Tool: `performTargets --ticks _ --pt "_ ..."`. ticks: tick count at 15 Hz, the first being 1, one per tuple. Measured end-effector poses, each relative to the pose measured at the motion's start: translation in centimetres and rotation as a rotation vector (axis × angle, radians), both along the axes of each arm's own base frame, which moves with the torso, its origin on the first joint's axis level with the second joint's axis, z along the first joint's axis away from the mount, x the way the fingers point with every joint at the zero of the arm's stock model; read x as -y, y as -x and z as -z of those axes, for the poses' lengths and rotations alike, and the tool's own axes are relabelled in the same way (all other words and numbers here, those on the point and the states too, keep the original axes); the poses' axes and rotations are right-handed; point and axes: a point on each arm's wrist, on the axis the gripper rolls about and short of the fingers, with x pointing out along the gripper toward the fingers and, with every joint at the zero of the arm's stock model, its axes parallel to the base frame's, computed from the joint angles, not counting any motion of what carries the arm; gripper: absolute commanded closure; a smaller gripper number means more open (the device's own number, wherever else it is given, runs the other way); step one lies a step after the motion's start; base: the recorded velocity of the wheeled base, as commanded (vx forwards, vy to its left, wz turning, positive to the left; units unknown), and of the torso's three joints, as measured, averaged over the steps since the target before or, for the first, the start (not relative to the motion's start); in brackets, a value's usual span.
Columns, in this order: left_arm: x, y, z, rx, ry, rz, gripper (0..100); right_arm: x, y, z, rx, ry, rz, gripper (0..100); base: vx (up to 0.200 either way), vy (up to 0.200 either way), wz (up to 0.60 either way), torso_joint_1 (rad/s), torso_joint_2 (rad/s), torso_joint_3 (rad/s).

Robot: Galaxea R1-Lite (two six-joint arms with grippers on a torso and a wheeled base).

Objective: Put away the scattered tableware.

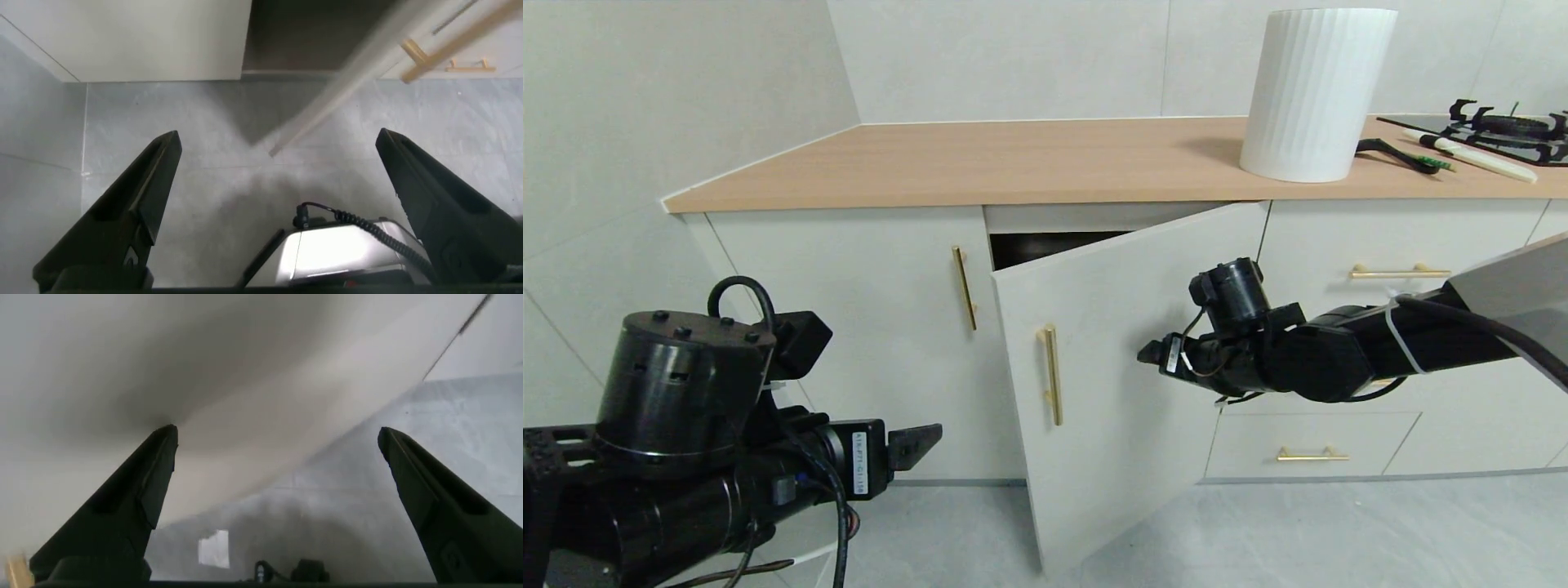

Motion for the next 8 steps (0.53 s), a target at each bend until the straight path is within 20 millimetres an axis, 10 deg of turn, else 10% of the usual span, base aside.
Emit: performTargets --ticks 8 --pt "0.0 -0.1 0.1 -0.004 -0.003 -0.001 0 -1.0 -2.3 -1.4 0.090 -0.235 0.113 0 0.000 0.000 0.00 0.000 0.00 0.000"
